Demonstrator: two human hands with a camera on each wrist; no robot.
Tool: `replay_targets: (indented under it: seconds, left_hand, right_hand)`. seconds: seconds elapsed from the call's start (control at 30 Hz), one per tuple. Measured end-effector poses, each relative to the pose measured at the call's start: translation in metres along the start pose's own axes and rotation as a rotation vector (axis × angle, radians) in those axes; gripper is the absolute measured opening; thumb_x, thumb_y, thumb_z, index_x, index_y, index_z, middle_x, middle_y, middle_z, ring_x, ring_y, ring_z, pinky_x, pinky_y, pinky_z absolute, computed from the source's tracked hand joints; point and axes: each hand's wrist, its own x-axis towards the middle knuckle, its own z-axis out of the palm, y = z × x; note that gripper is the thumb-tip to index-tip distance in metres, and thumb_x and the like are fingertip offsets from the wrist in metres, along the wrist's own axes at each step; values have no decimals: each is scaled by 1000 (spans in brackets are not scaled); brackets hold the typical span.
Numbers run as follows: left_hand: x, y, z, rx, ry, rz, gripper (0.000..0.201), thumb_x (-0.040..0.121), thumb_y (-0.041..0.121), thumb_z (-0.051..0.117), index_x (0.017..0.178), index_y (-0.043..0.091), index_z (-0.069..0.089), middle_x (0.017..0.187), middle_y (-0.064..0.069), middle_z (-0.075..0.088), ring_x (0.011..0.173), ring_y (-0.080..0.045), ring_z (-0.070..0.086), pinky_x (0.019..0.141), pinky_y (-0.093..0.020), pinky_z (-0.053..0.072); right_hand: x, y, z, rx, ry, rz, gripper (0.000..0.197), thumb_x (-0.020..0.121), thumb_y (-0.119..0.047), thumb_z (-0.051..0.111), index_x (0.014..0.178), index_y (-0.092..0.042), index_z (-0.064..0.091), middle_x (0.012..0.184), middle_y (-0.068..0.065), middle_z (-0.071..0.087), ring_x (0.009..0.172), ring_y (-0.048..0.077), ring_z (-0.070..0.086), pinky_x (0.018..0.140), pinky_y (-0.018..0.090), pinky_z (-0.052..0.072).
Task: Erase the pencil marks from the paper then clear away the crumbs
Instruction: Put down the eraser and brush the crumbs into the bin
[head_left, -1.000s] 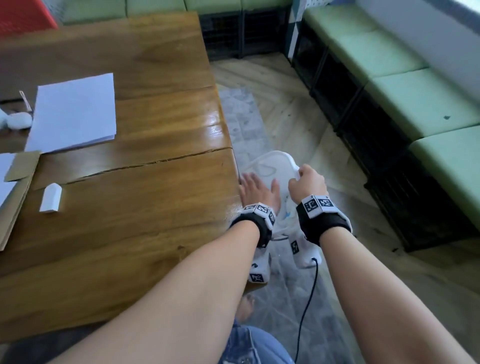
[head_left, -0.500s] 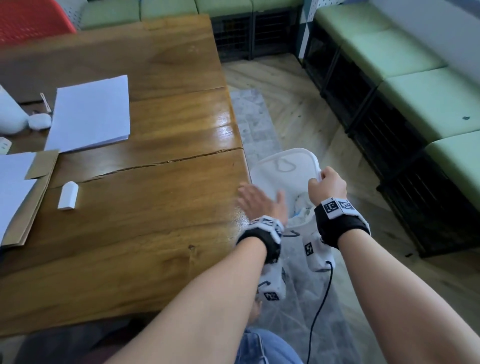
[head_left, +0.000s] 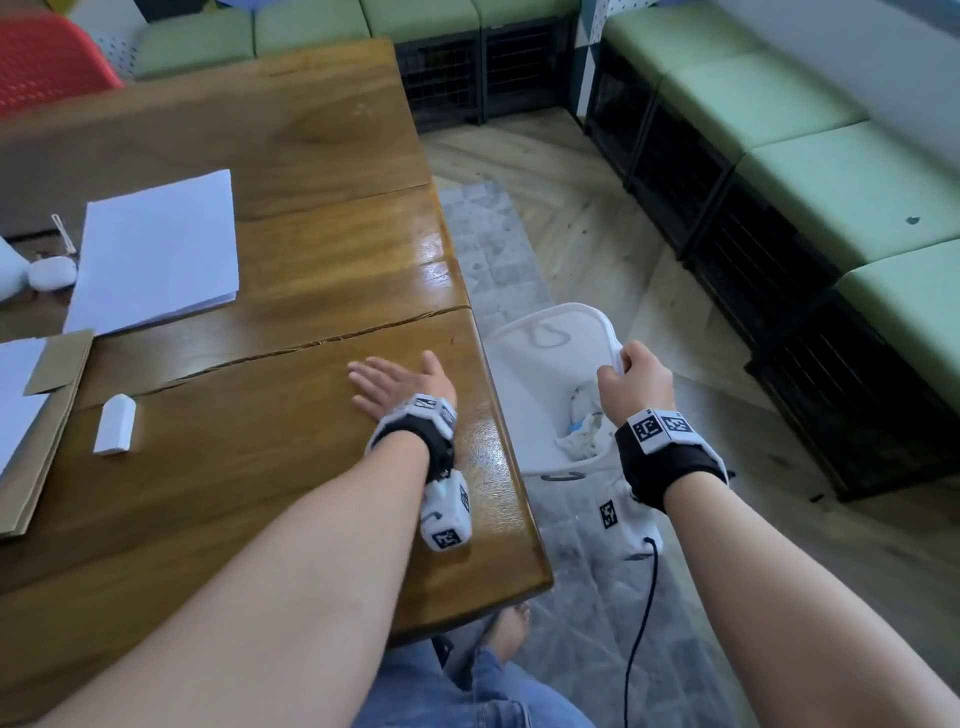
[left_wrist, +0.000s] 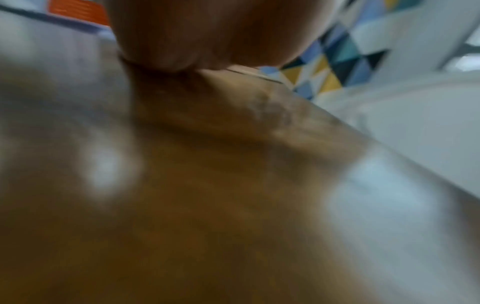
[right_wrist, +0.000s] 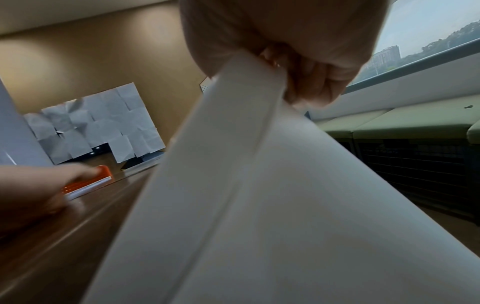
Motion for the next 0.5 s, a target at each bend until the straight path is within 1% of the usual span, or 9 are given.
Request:
replay_targets:
  seconds: [0.07,0.1,0.13,0.17,0.2,0.23,0.33,0.43,0.5]
  left_hand:
    - [-25,20,13,106,-181,304,72,99,50,15,148,1,-4,157,-18,-8,146,-28,-3,117,-38,0]
    - [-43,34,20,81,-355,441,68,100,48,16,149,2,10,156,-18,10,143,-28,15,115,-35,12]
    - [-62,48,24,46,-551,528,63,101,46,17,144,3,29,148,-20,32,132,-28,35,105,-32,25]
    - [-76,59,27,2,-671,581,60,101,45,19,134,1,45,136,-20,48,119,-27,47,95,-31,32]
    - [-83,67,30,-36,-694,617,57,102,42,22,125,0,54,127,-22,55,113,-30,52,90,-31,35]
    - [-84,72,32,-83,-643,628,51,102,36,26,121,0,57,124,-22,58,112,-32,54,89,-31,37]
    - [-60,72,33,-220,-440,647,37,99,11,35,129,11,55,132,-12,57,120,-28,52,96,-27,39]
    - [-28,73,12,-313,-269,661,49,90,-7,36,126,18,58,128,-12,59,117,-28,55,93,-26,41]
    - [-10,79,-4,-376,-162,660,62,80,-17,34,127,16,56,137,-14,49,126,-28,47,94,-19,37]
  right_hand:
    - [1,3,3,12,-2,2,32,80,-10,47,60,-15,23,58,1,31,62,26,31,48,30,21]
    - [2,4,4,16,-8,1,32,79,-10,48,61,-15,22,58,1,31,61,25,29,48,30,21]
    - [3,6,5,22,-14,-1,32,79,-9,48,61,-15,22,58,1,30,60,25,27,48,30,21]
    - [4,7,5,32,-17,-2,31,78,-8,48,61,-15,23,58,1,30,60,24,25,47,30,21]
    - [5,8,6,45,-13,2,31,78,-8,49,61,-15,24,58,1,30,61,24,25,47,30,21]
    - [7,9,5,58,-3,9,31,79,-8,48,61,-15,24,58,1,30,62,23,25,47,30,21]
    - [12,14,6,73,26,38,33,80,-10,49,60,-16,24,58,0,31,64,25,31,48,28,24]
    - [18,20,10,68,19,55,33,80,-10,49,60,-16,24,57,-1,31,65,25,32,47,29,23]
    - [21,25,16,67,-5,66,33,80,-10,49,59,-16,24,57,-1,31,65,25,32,47,29,22]
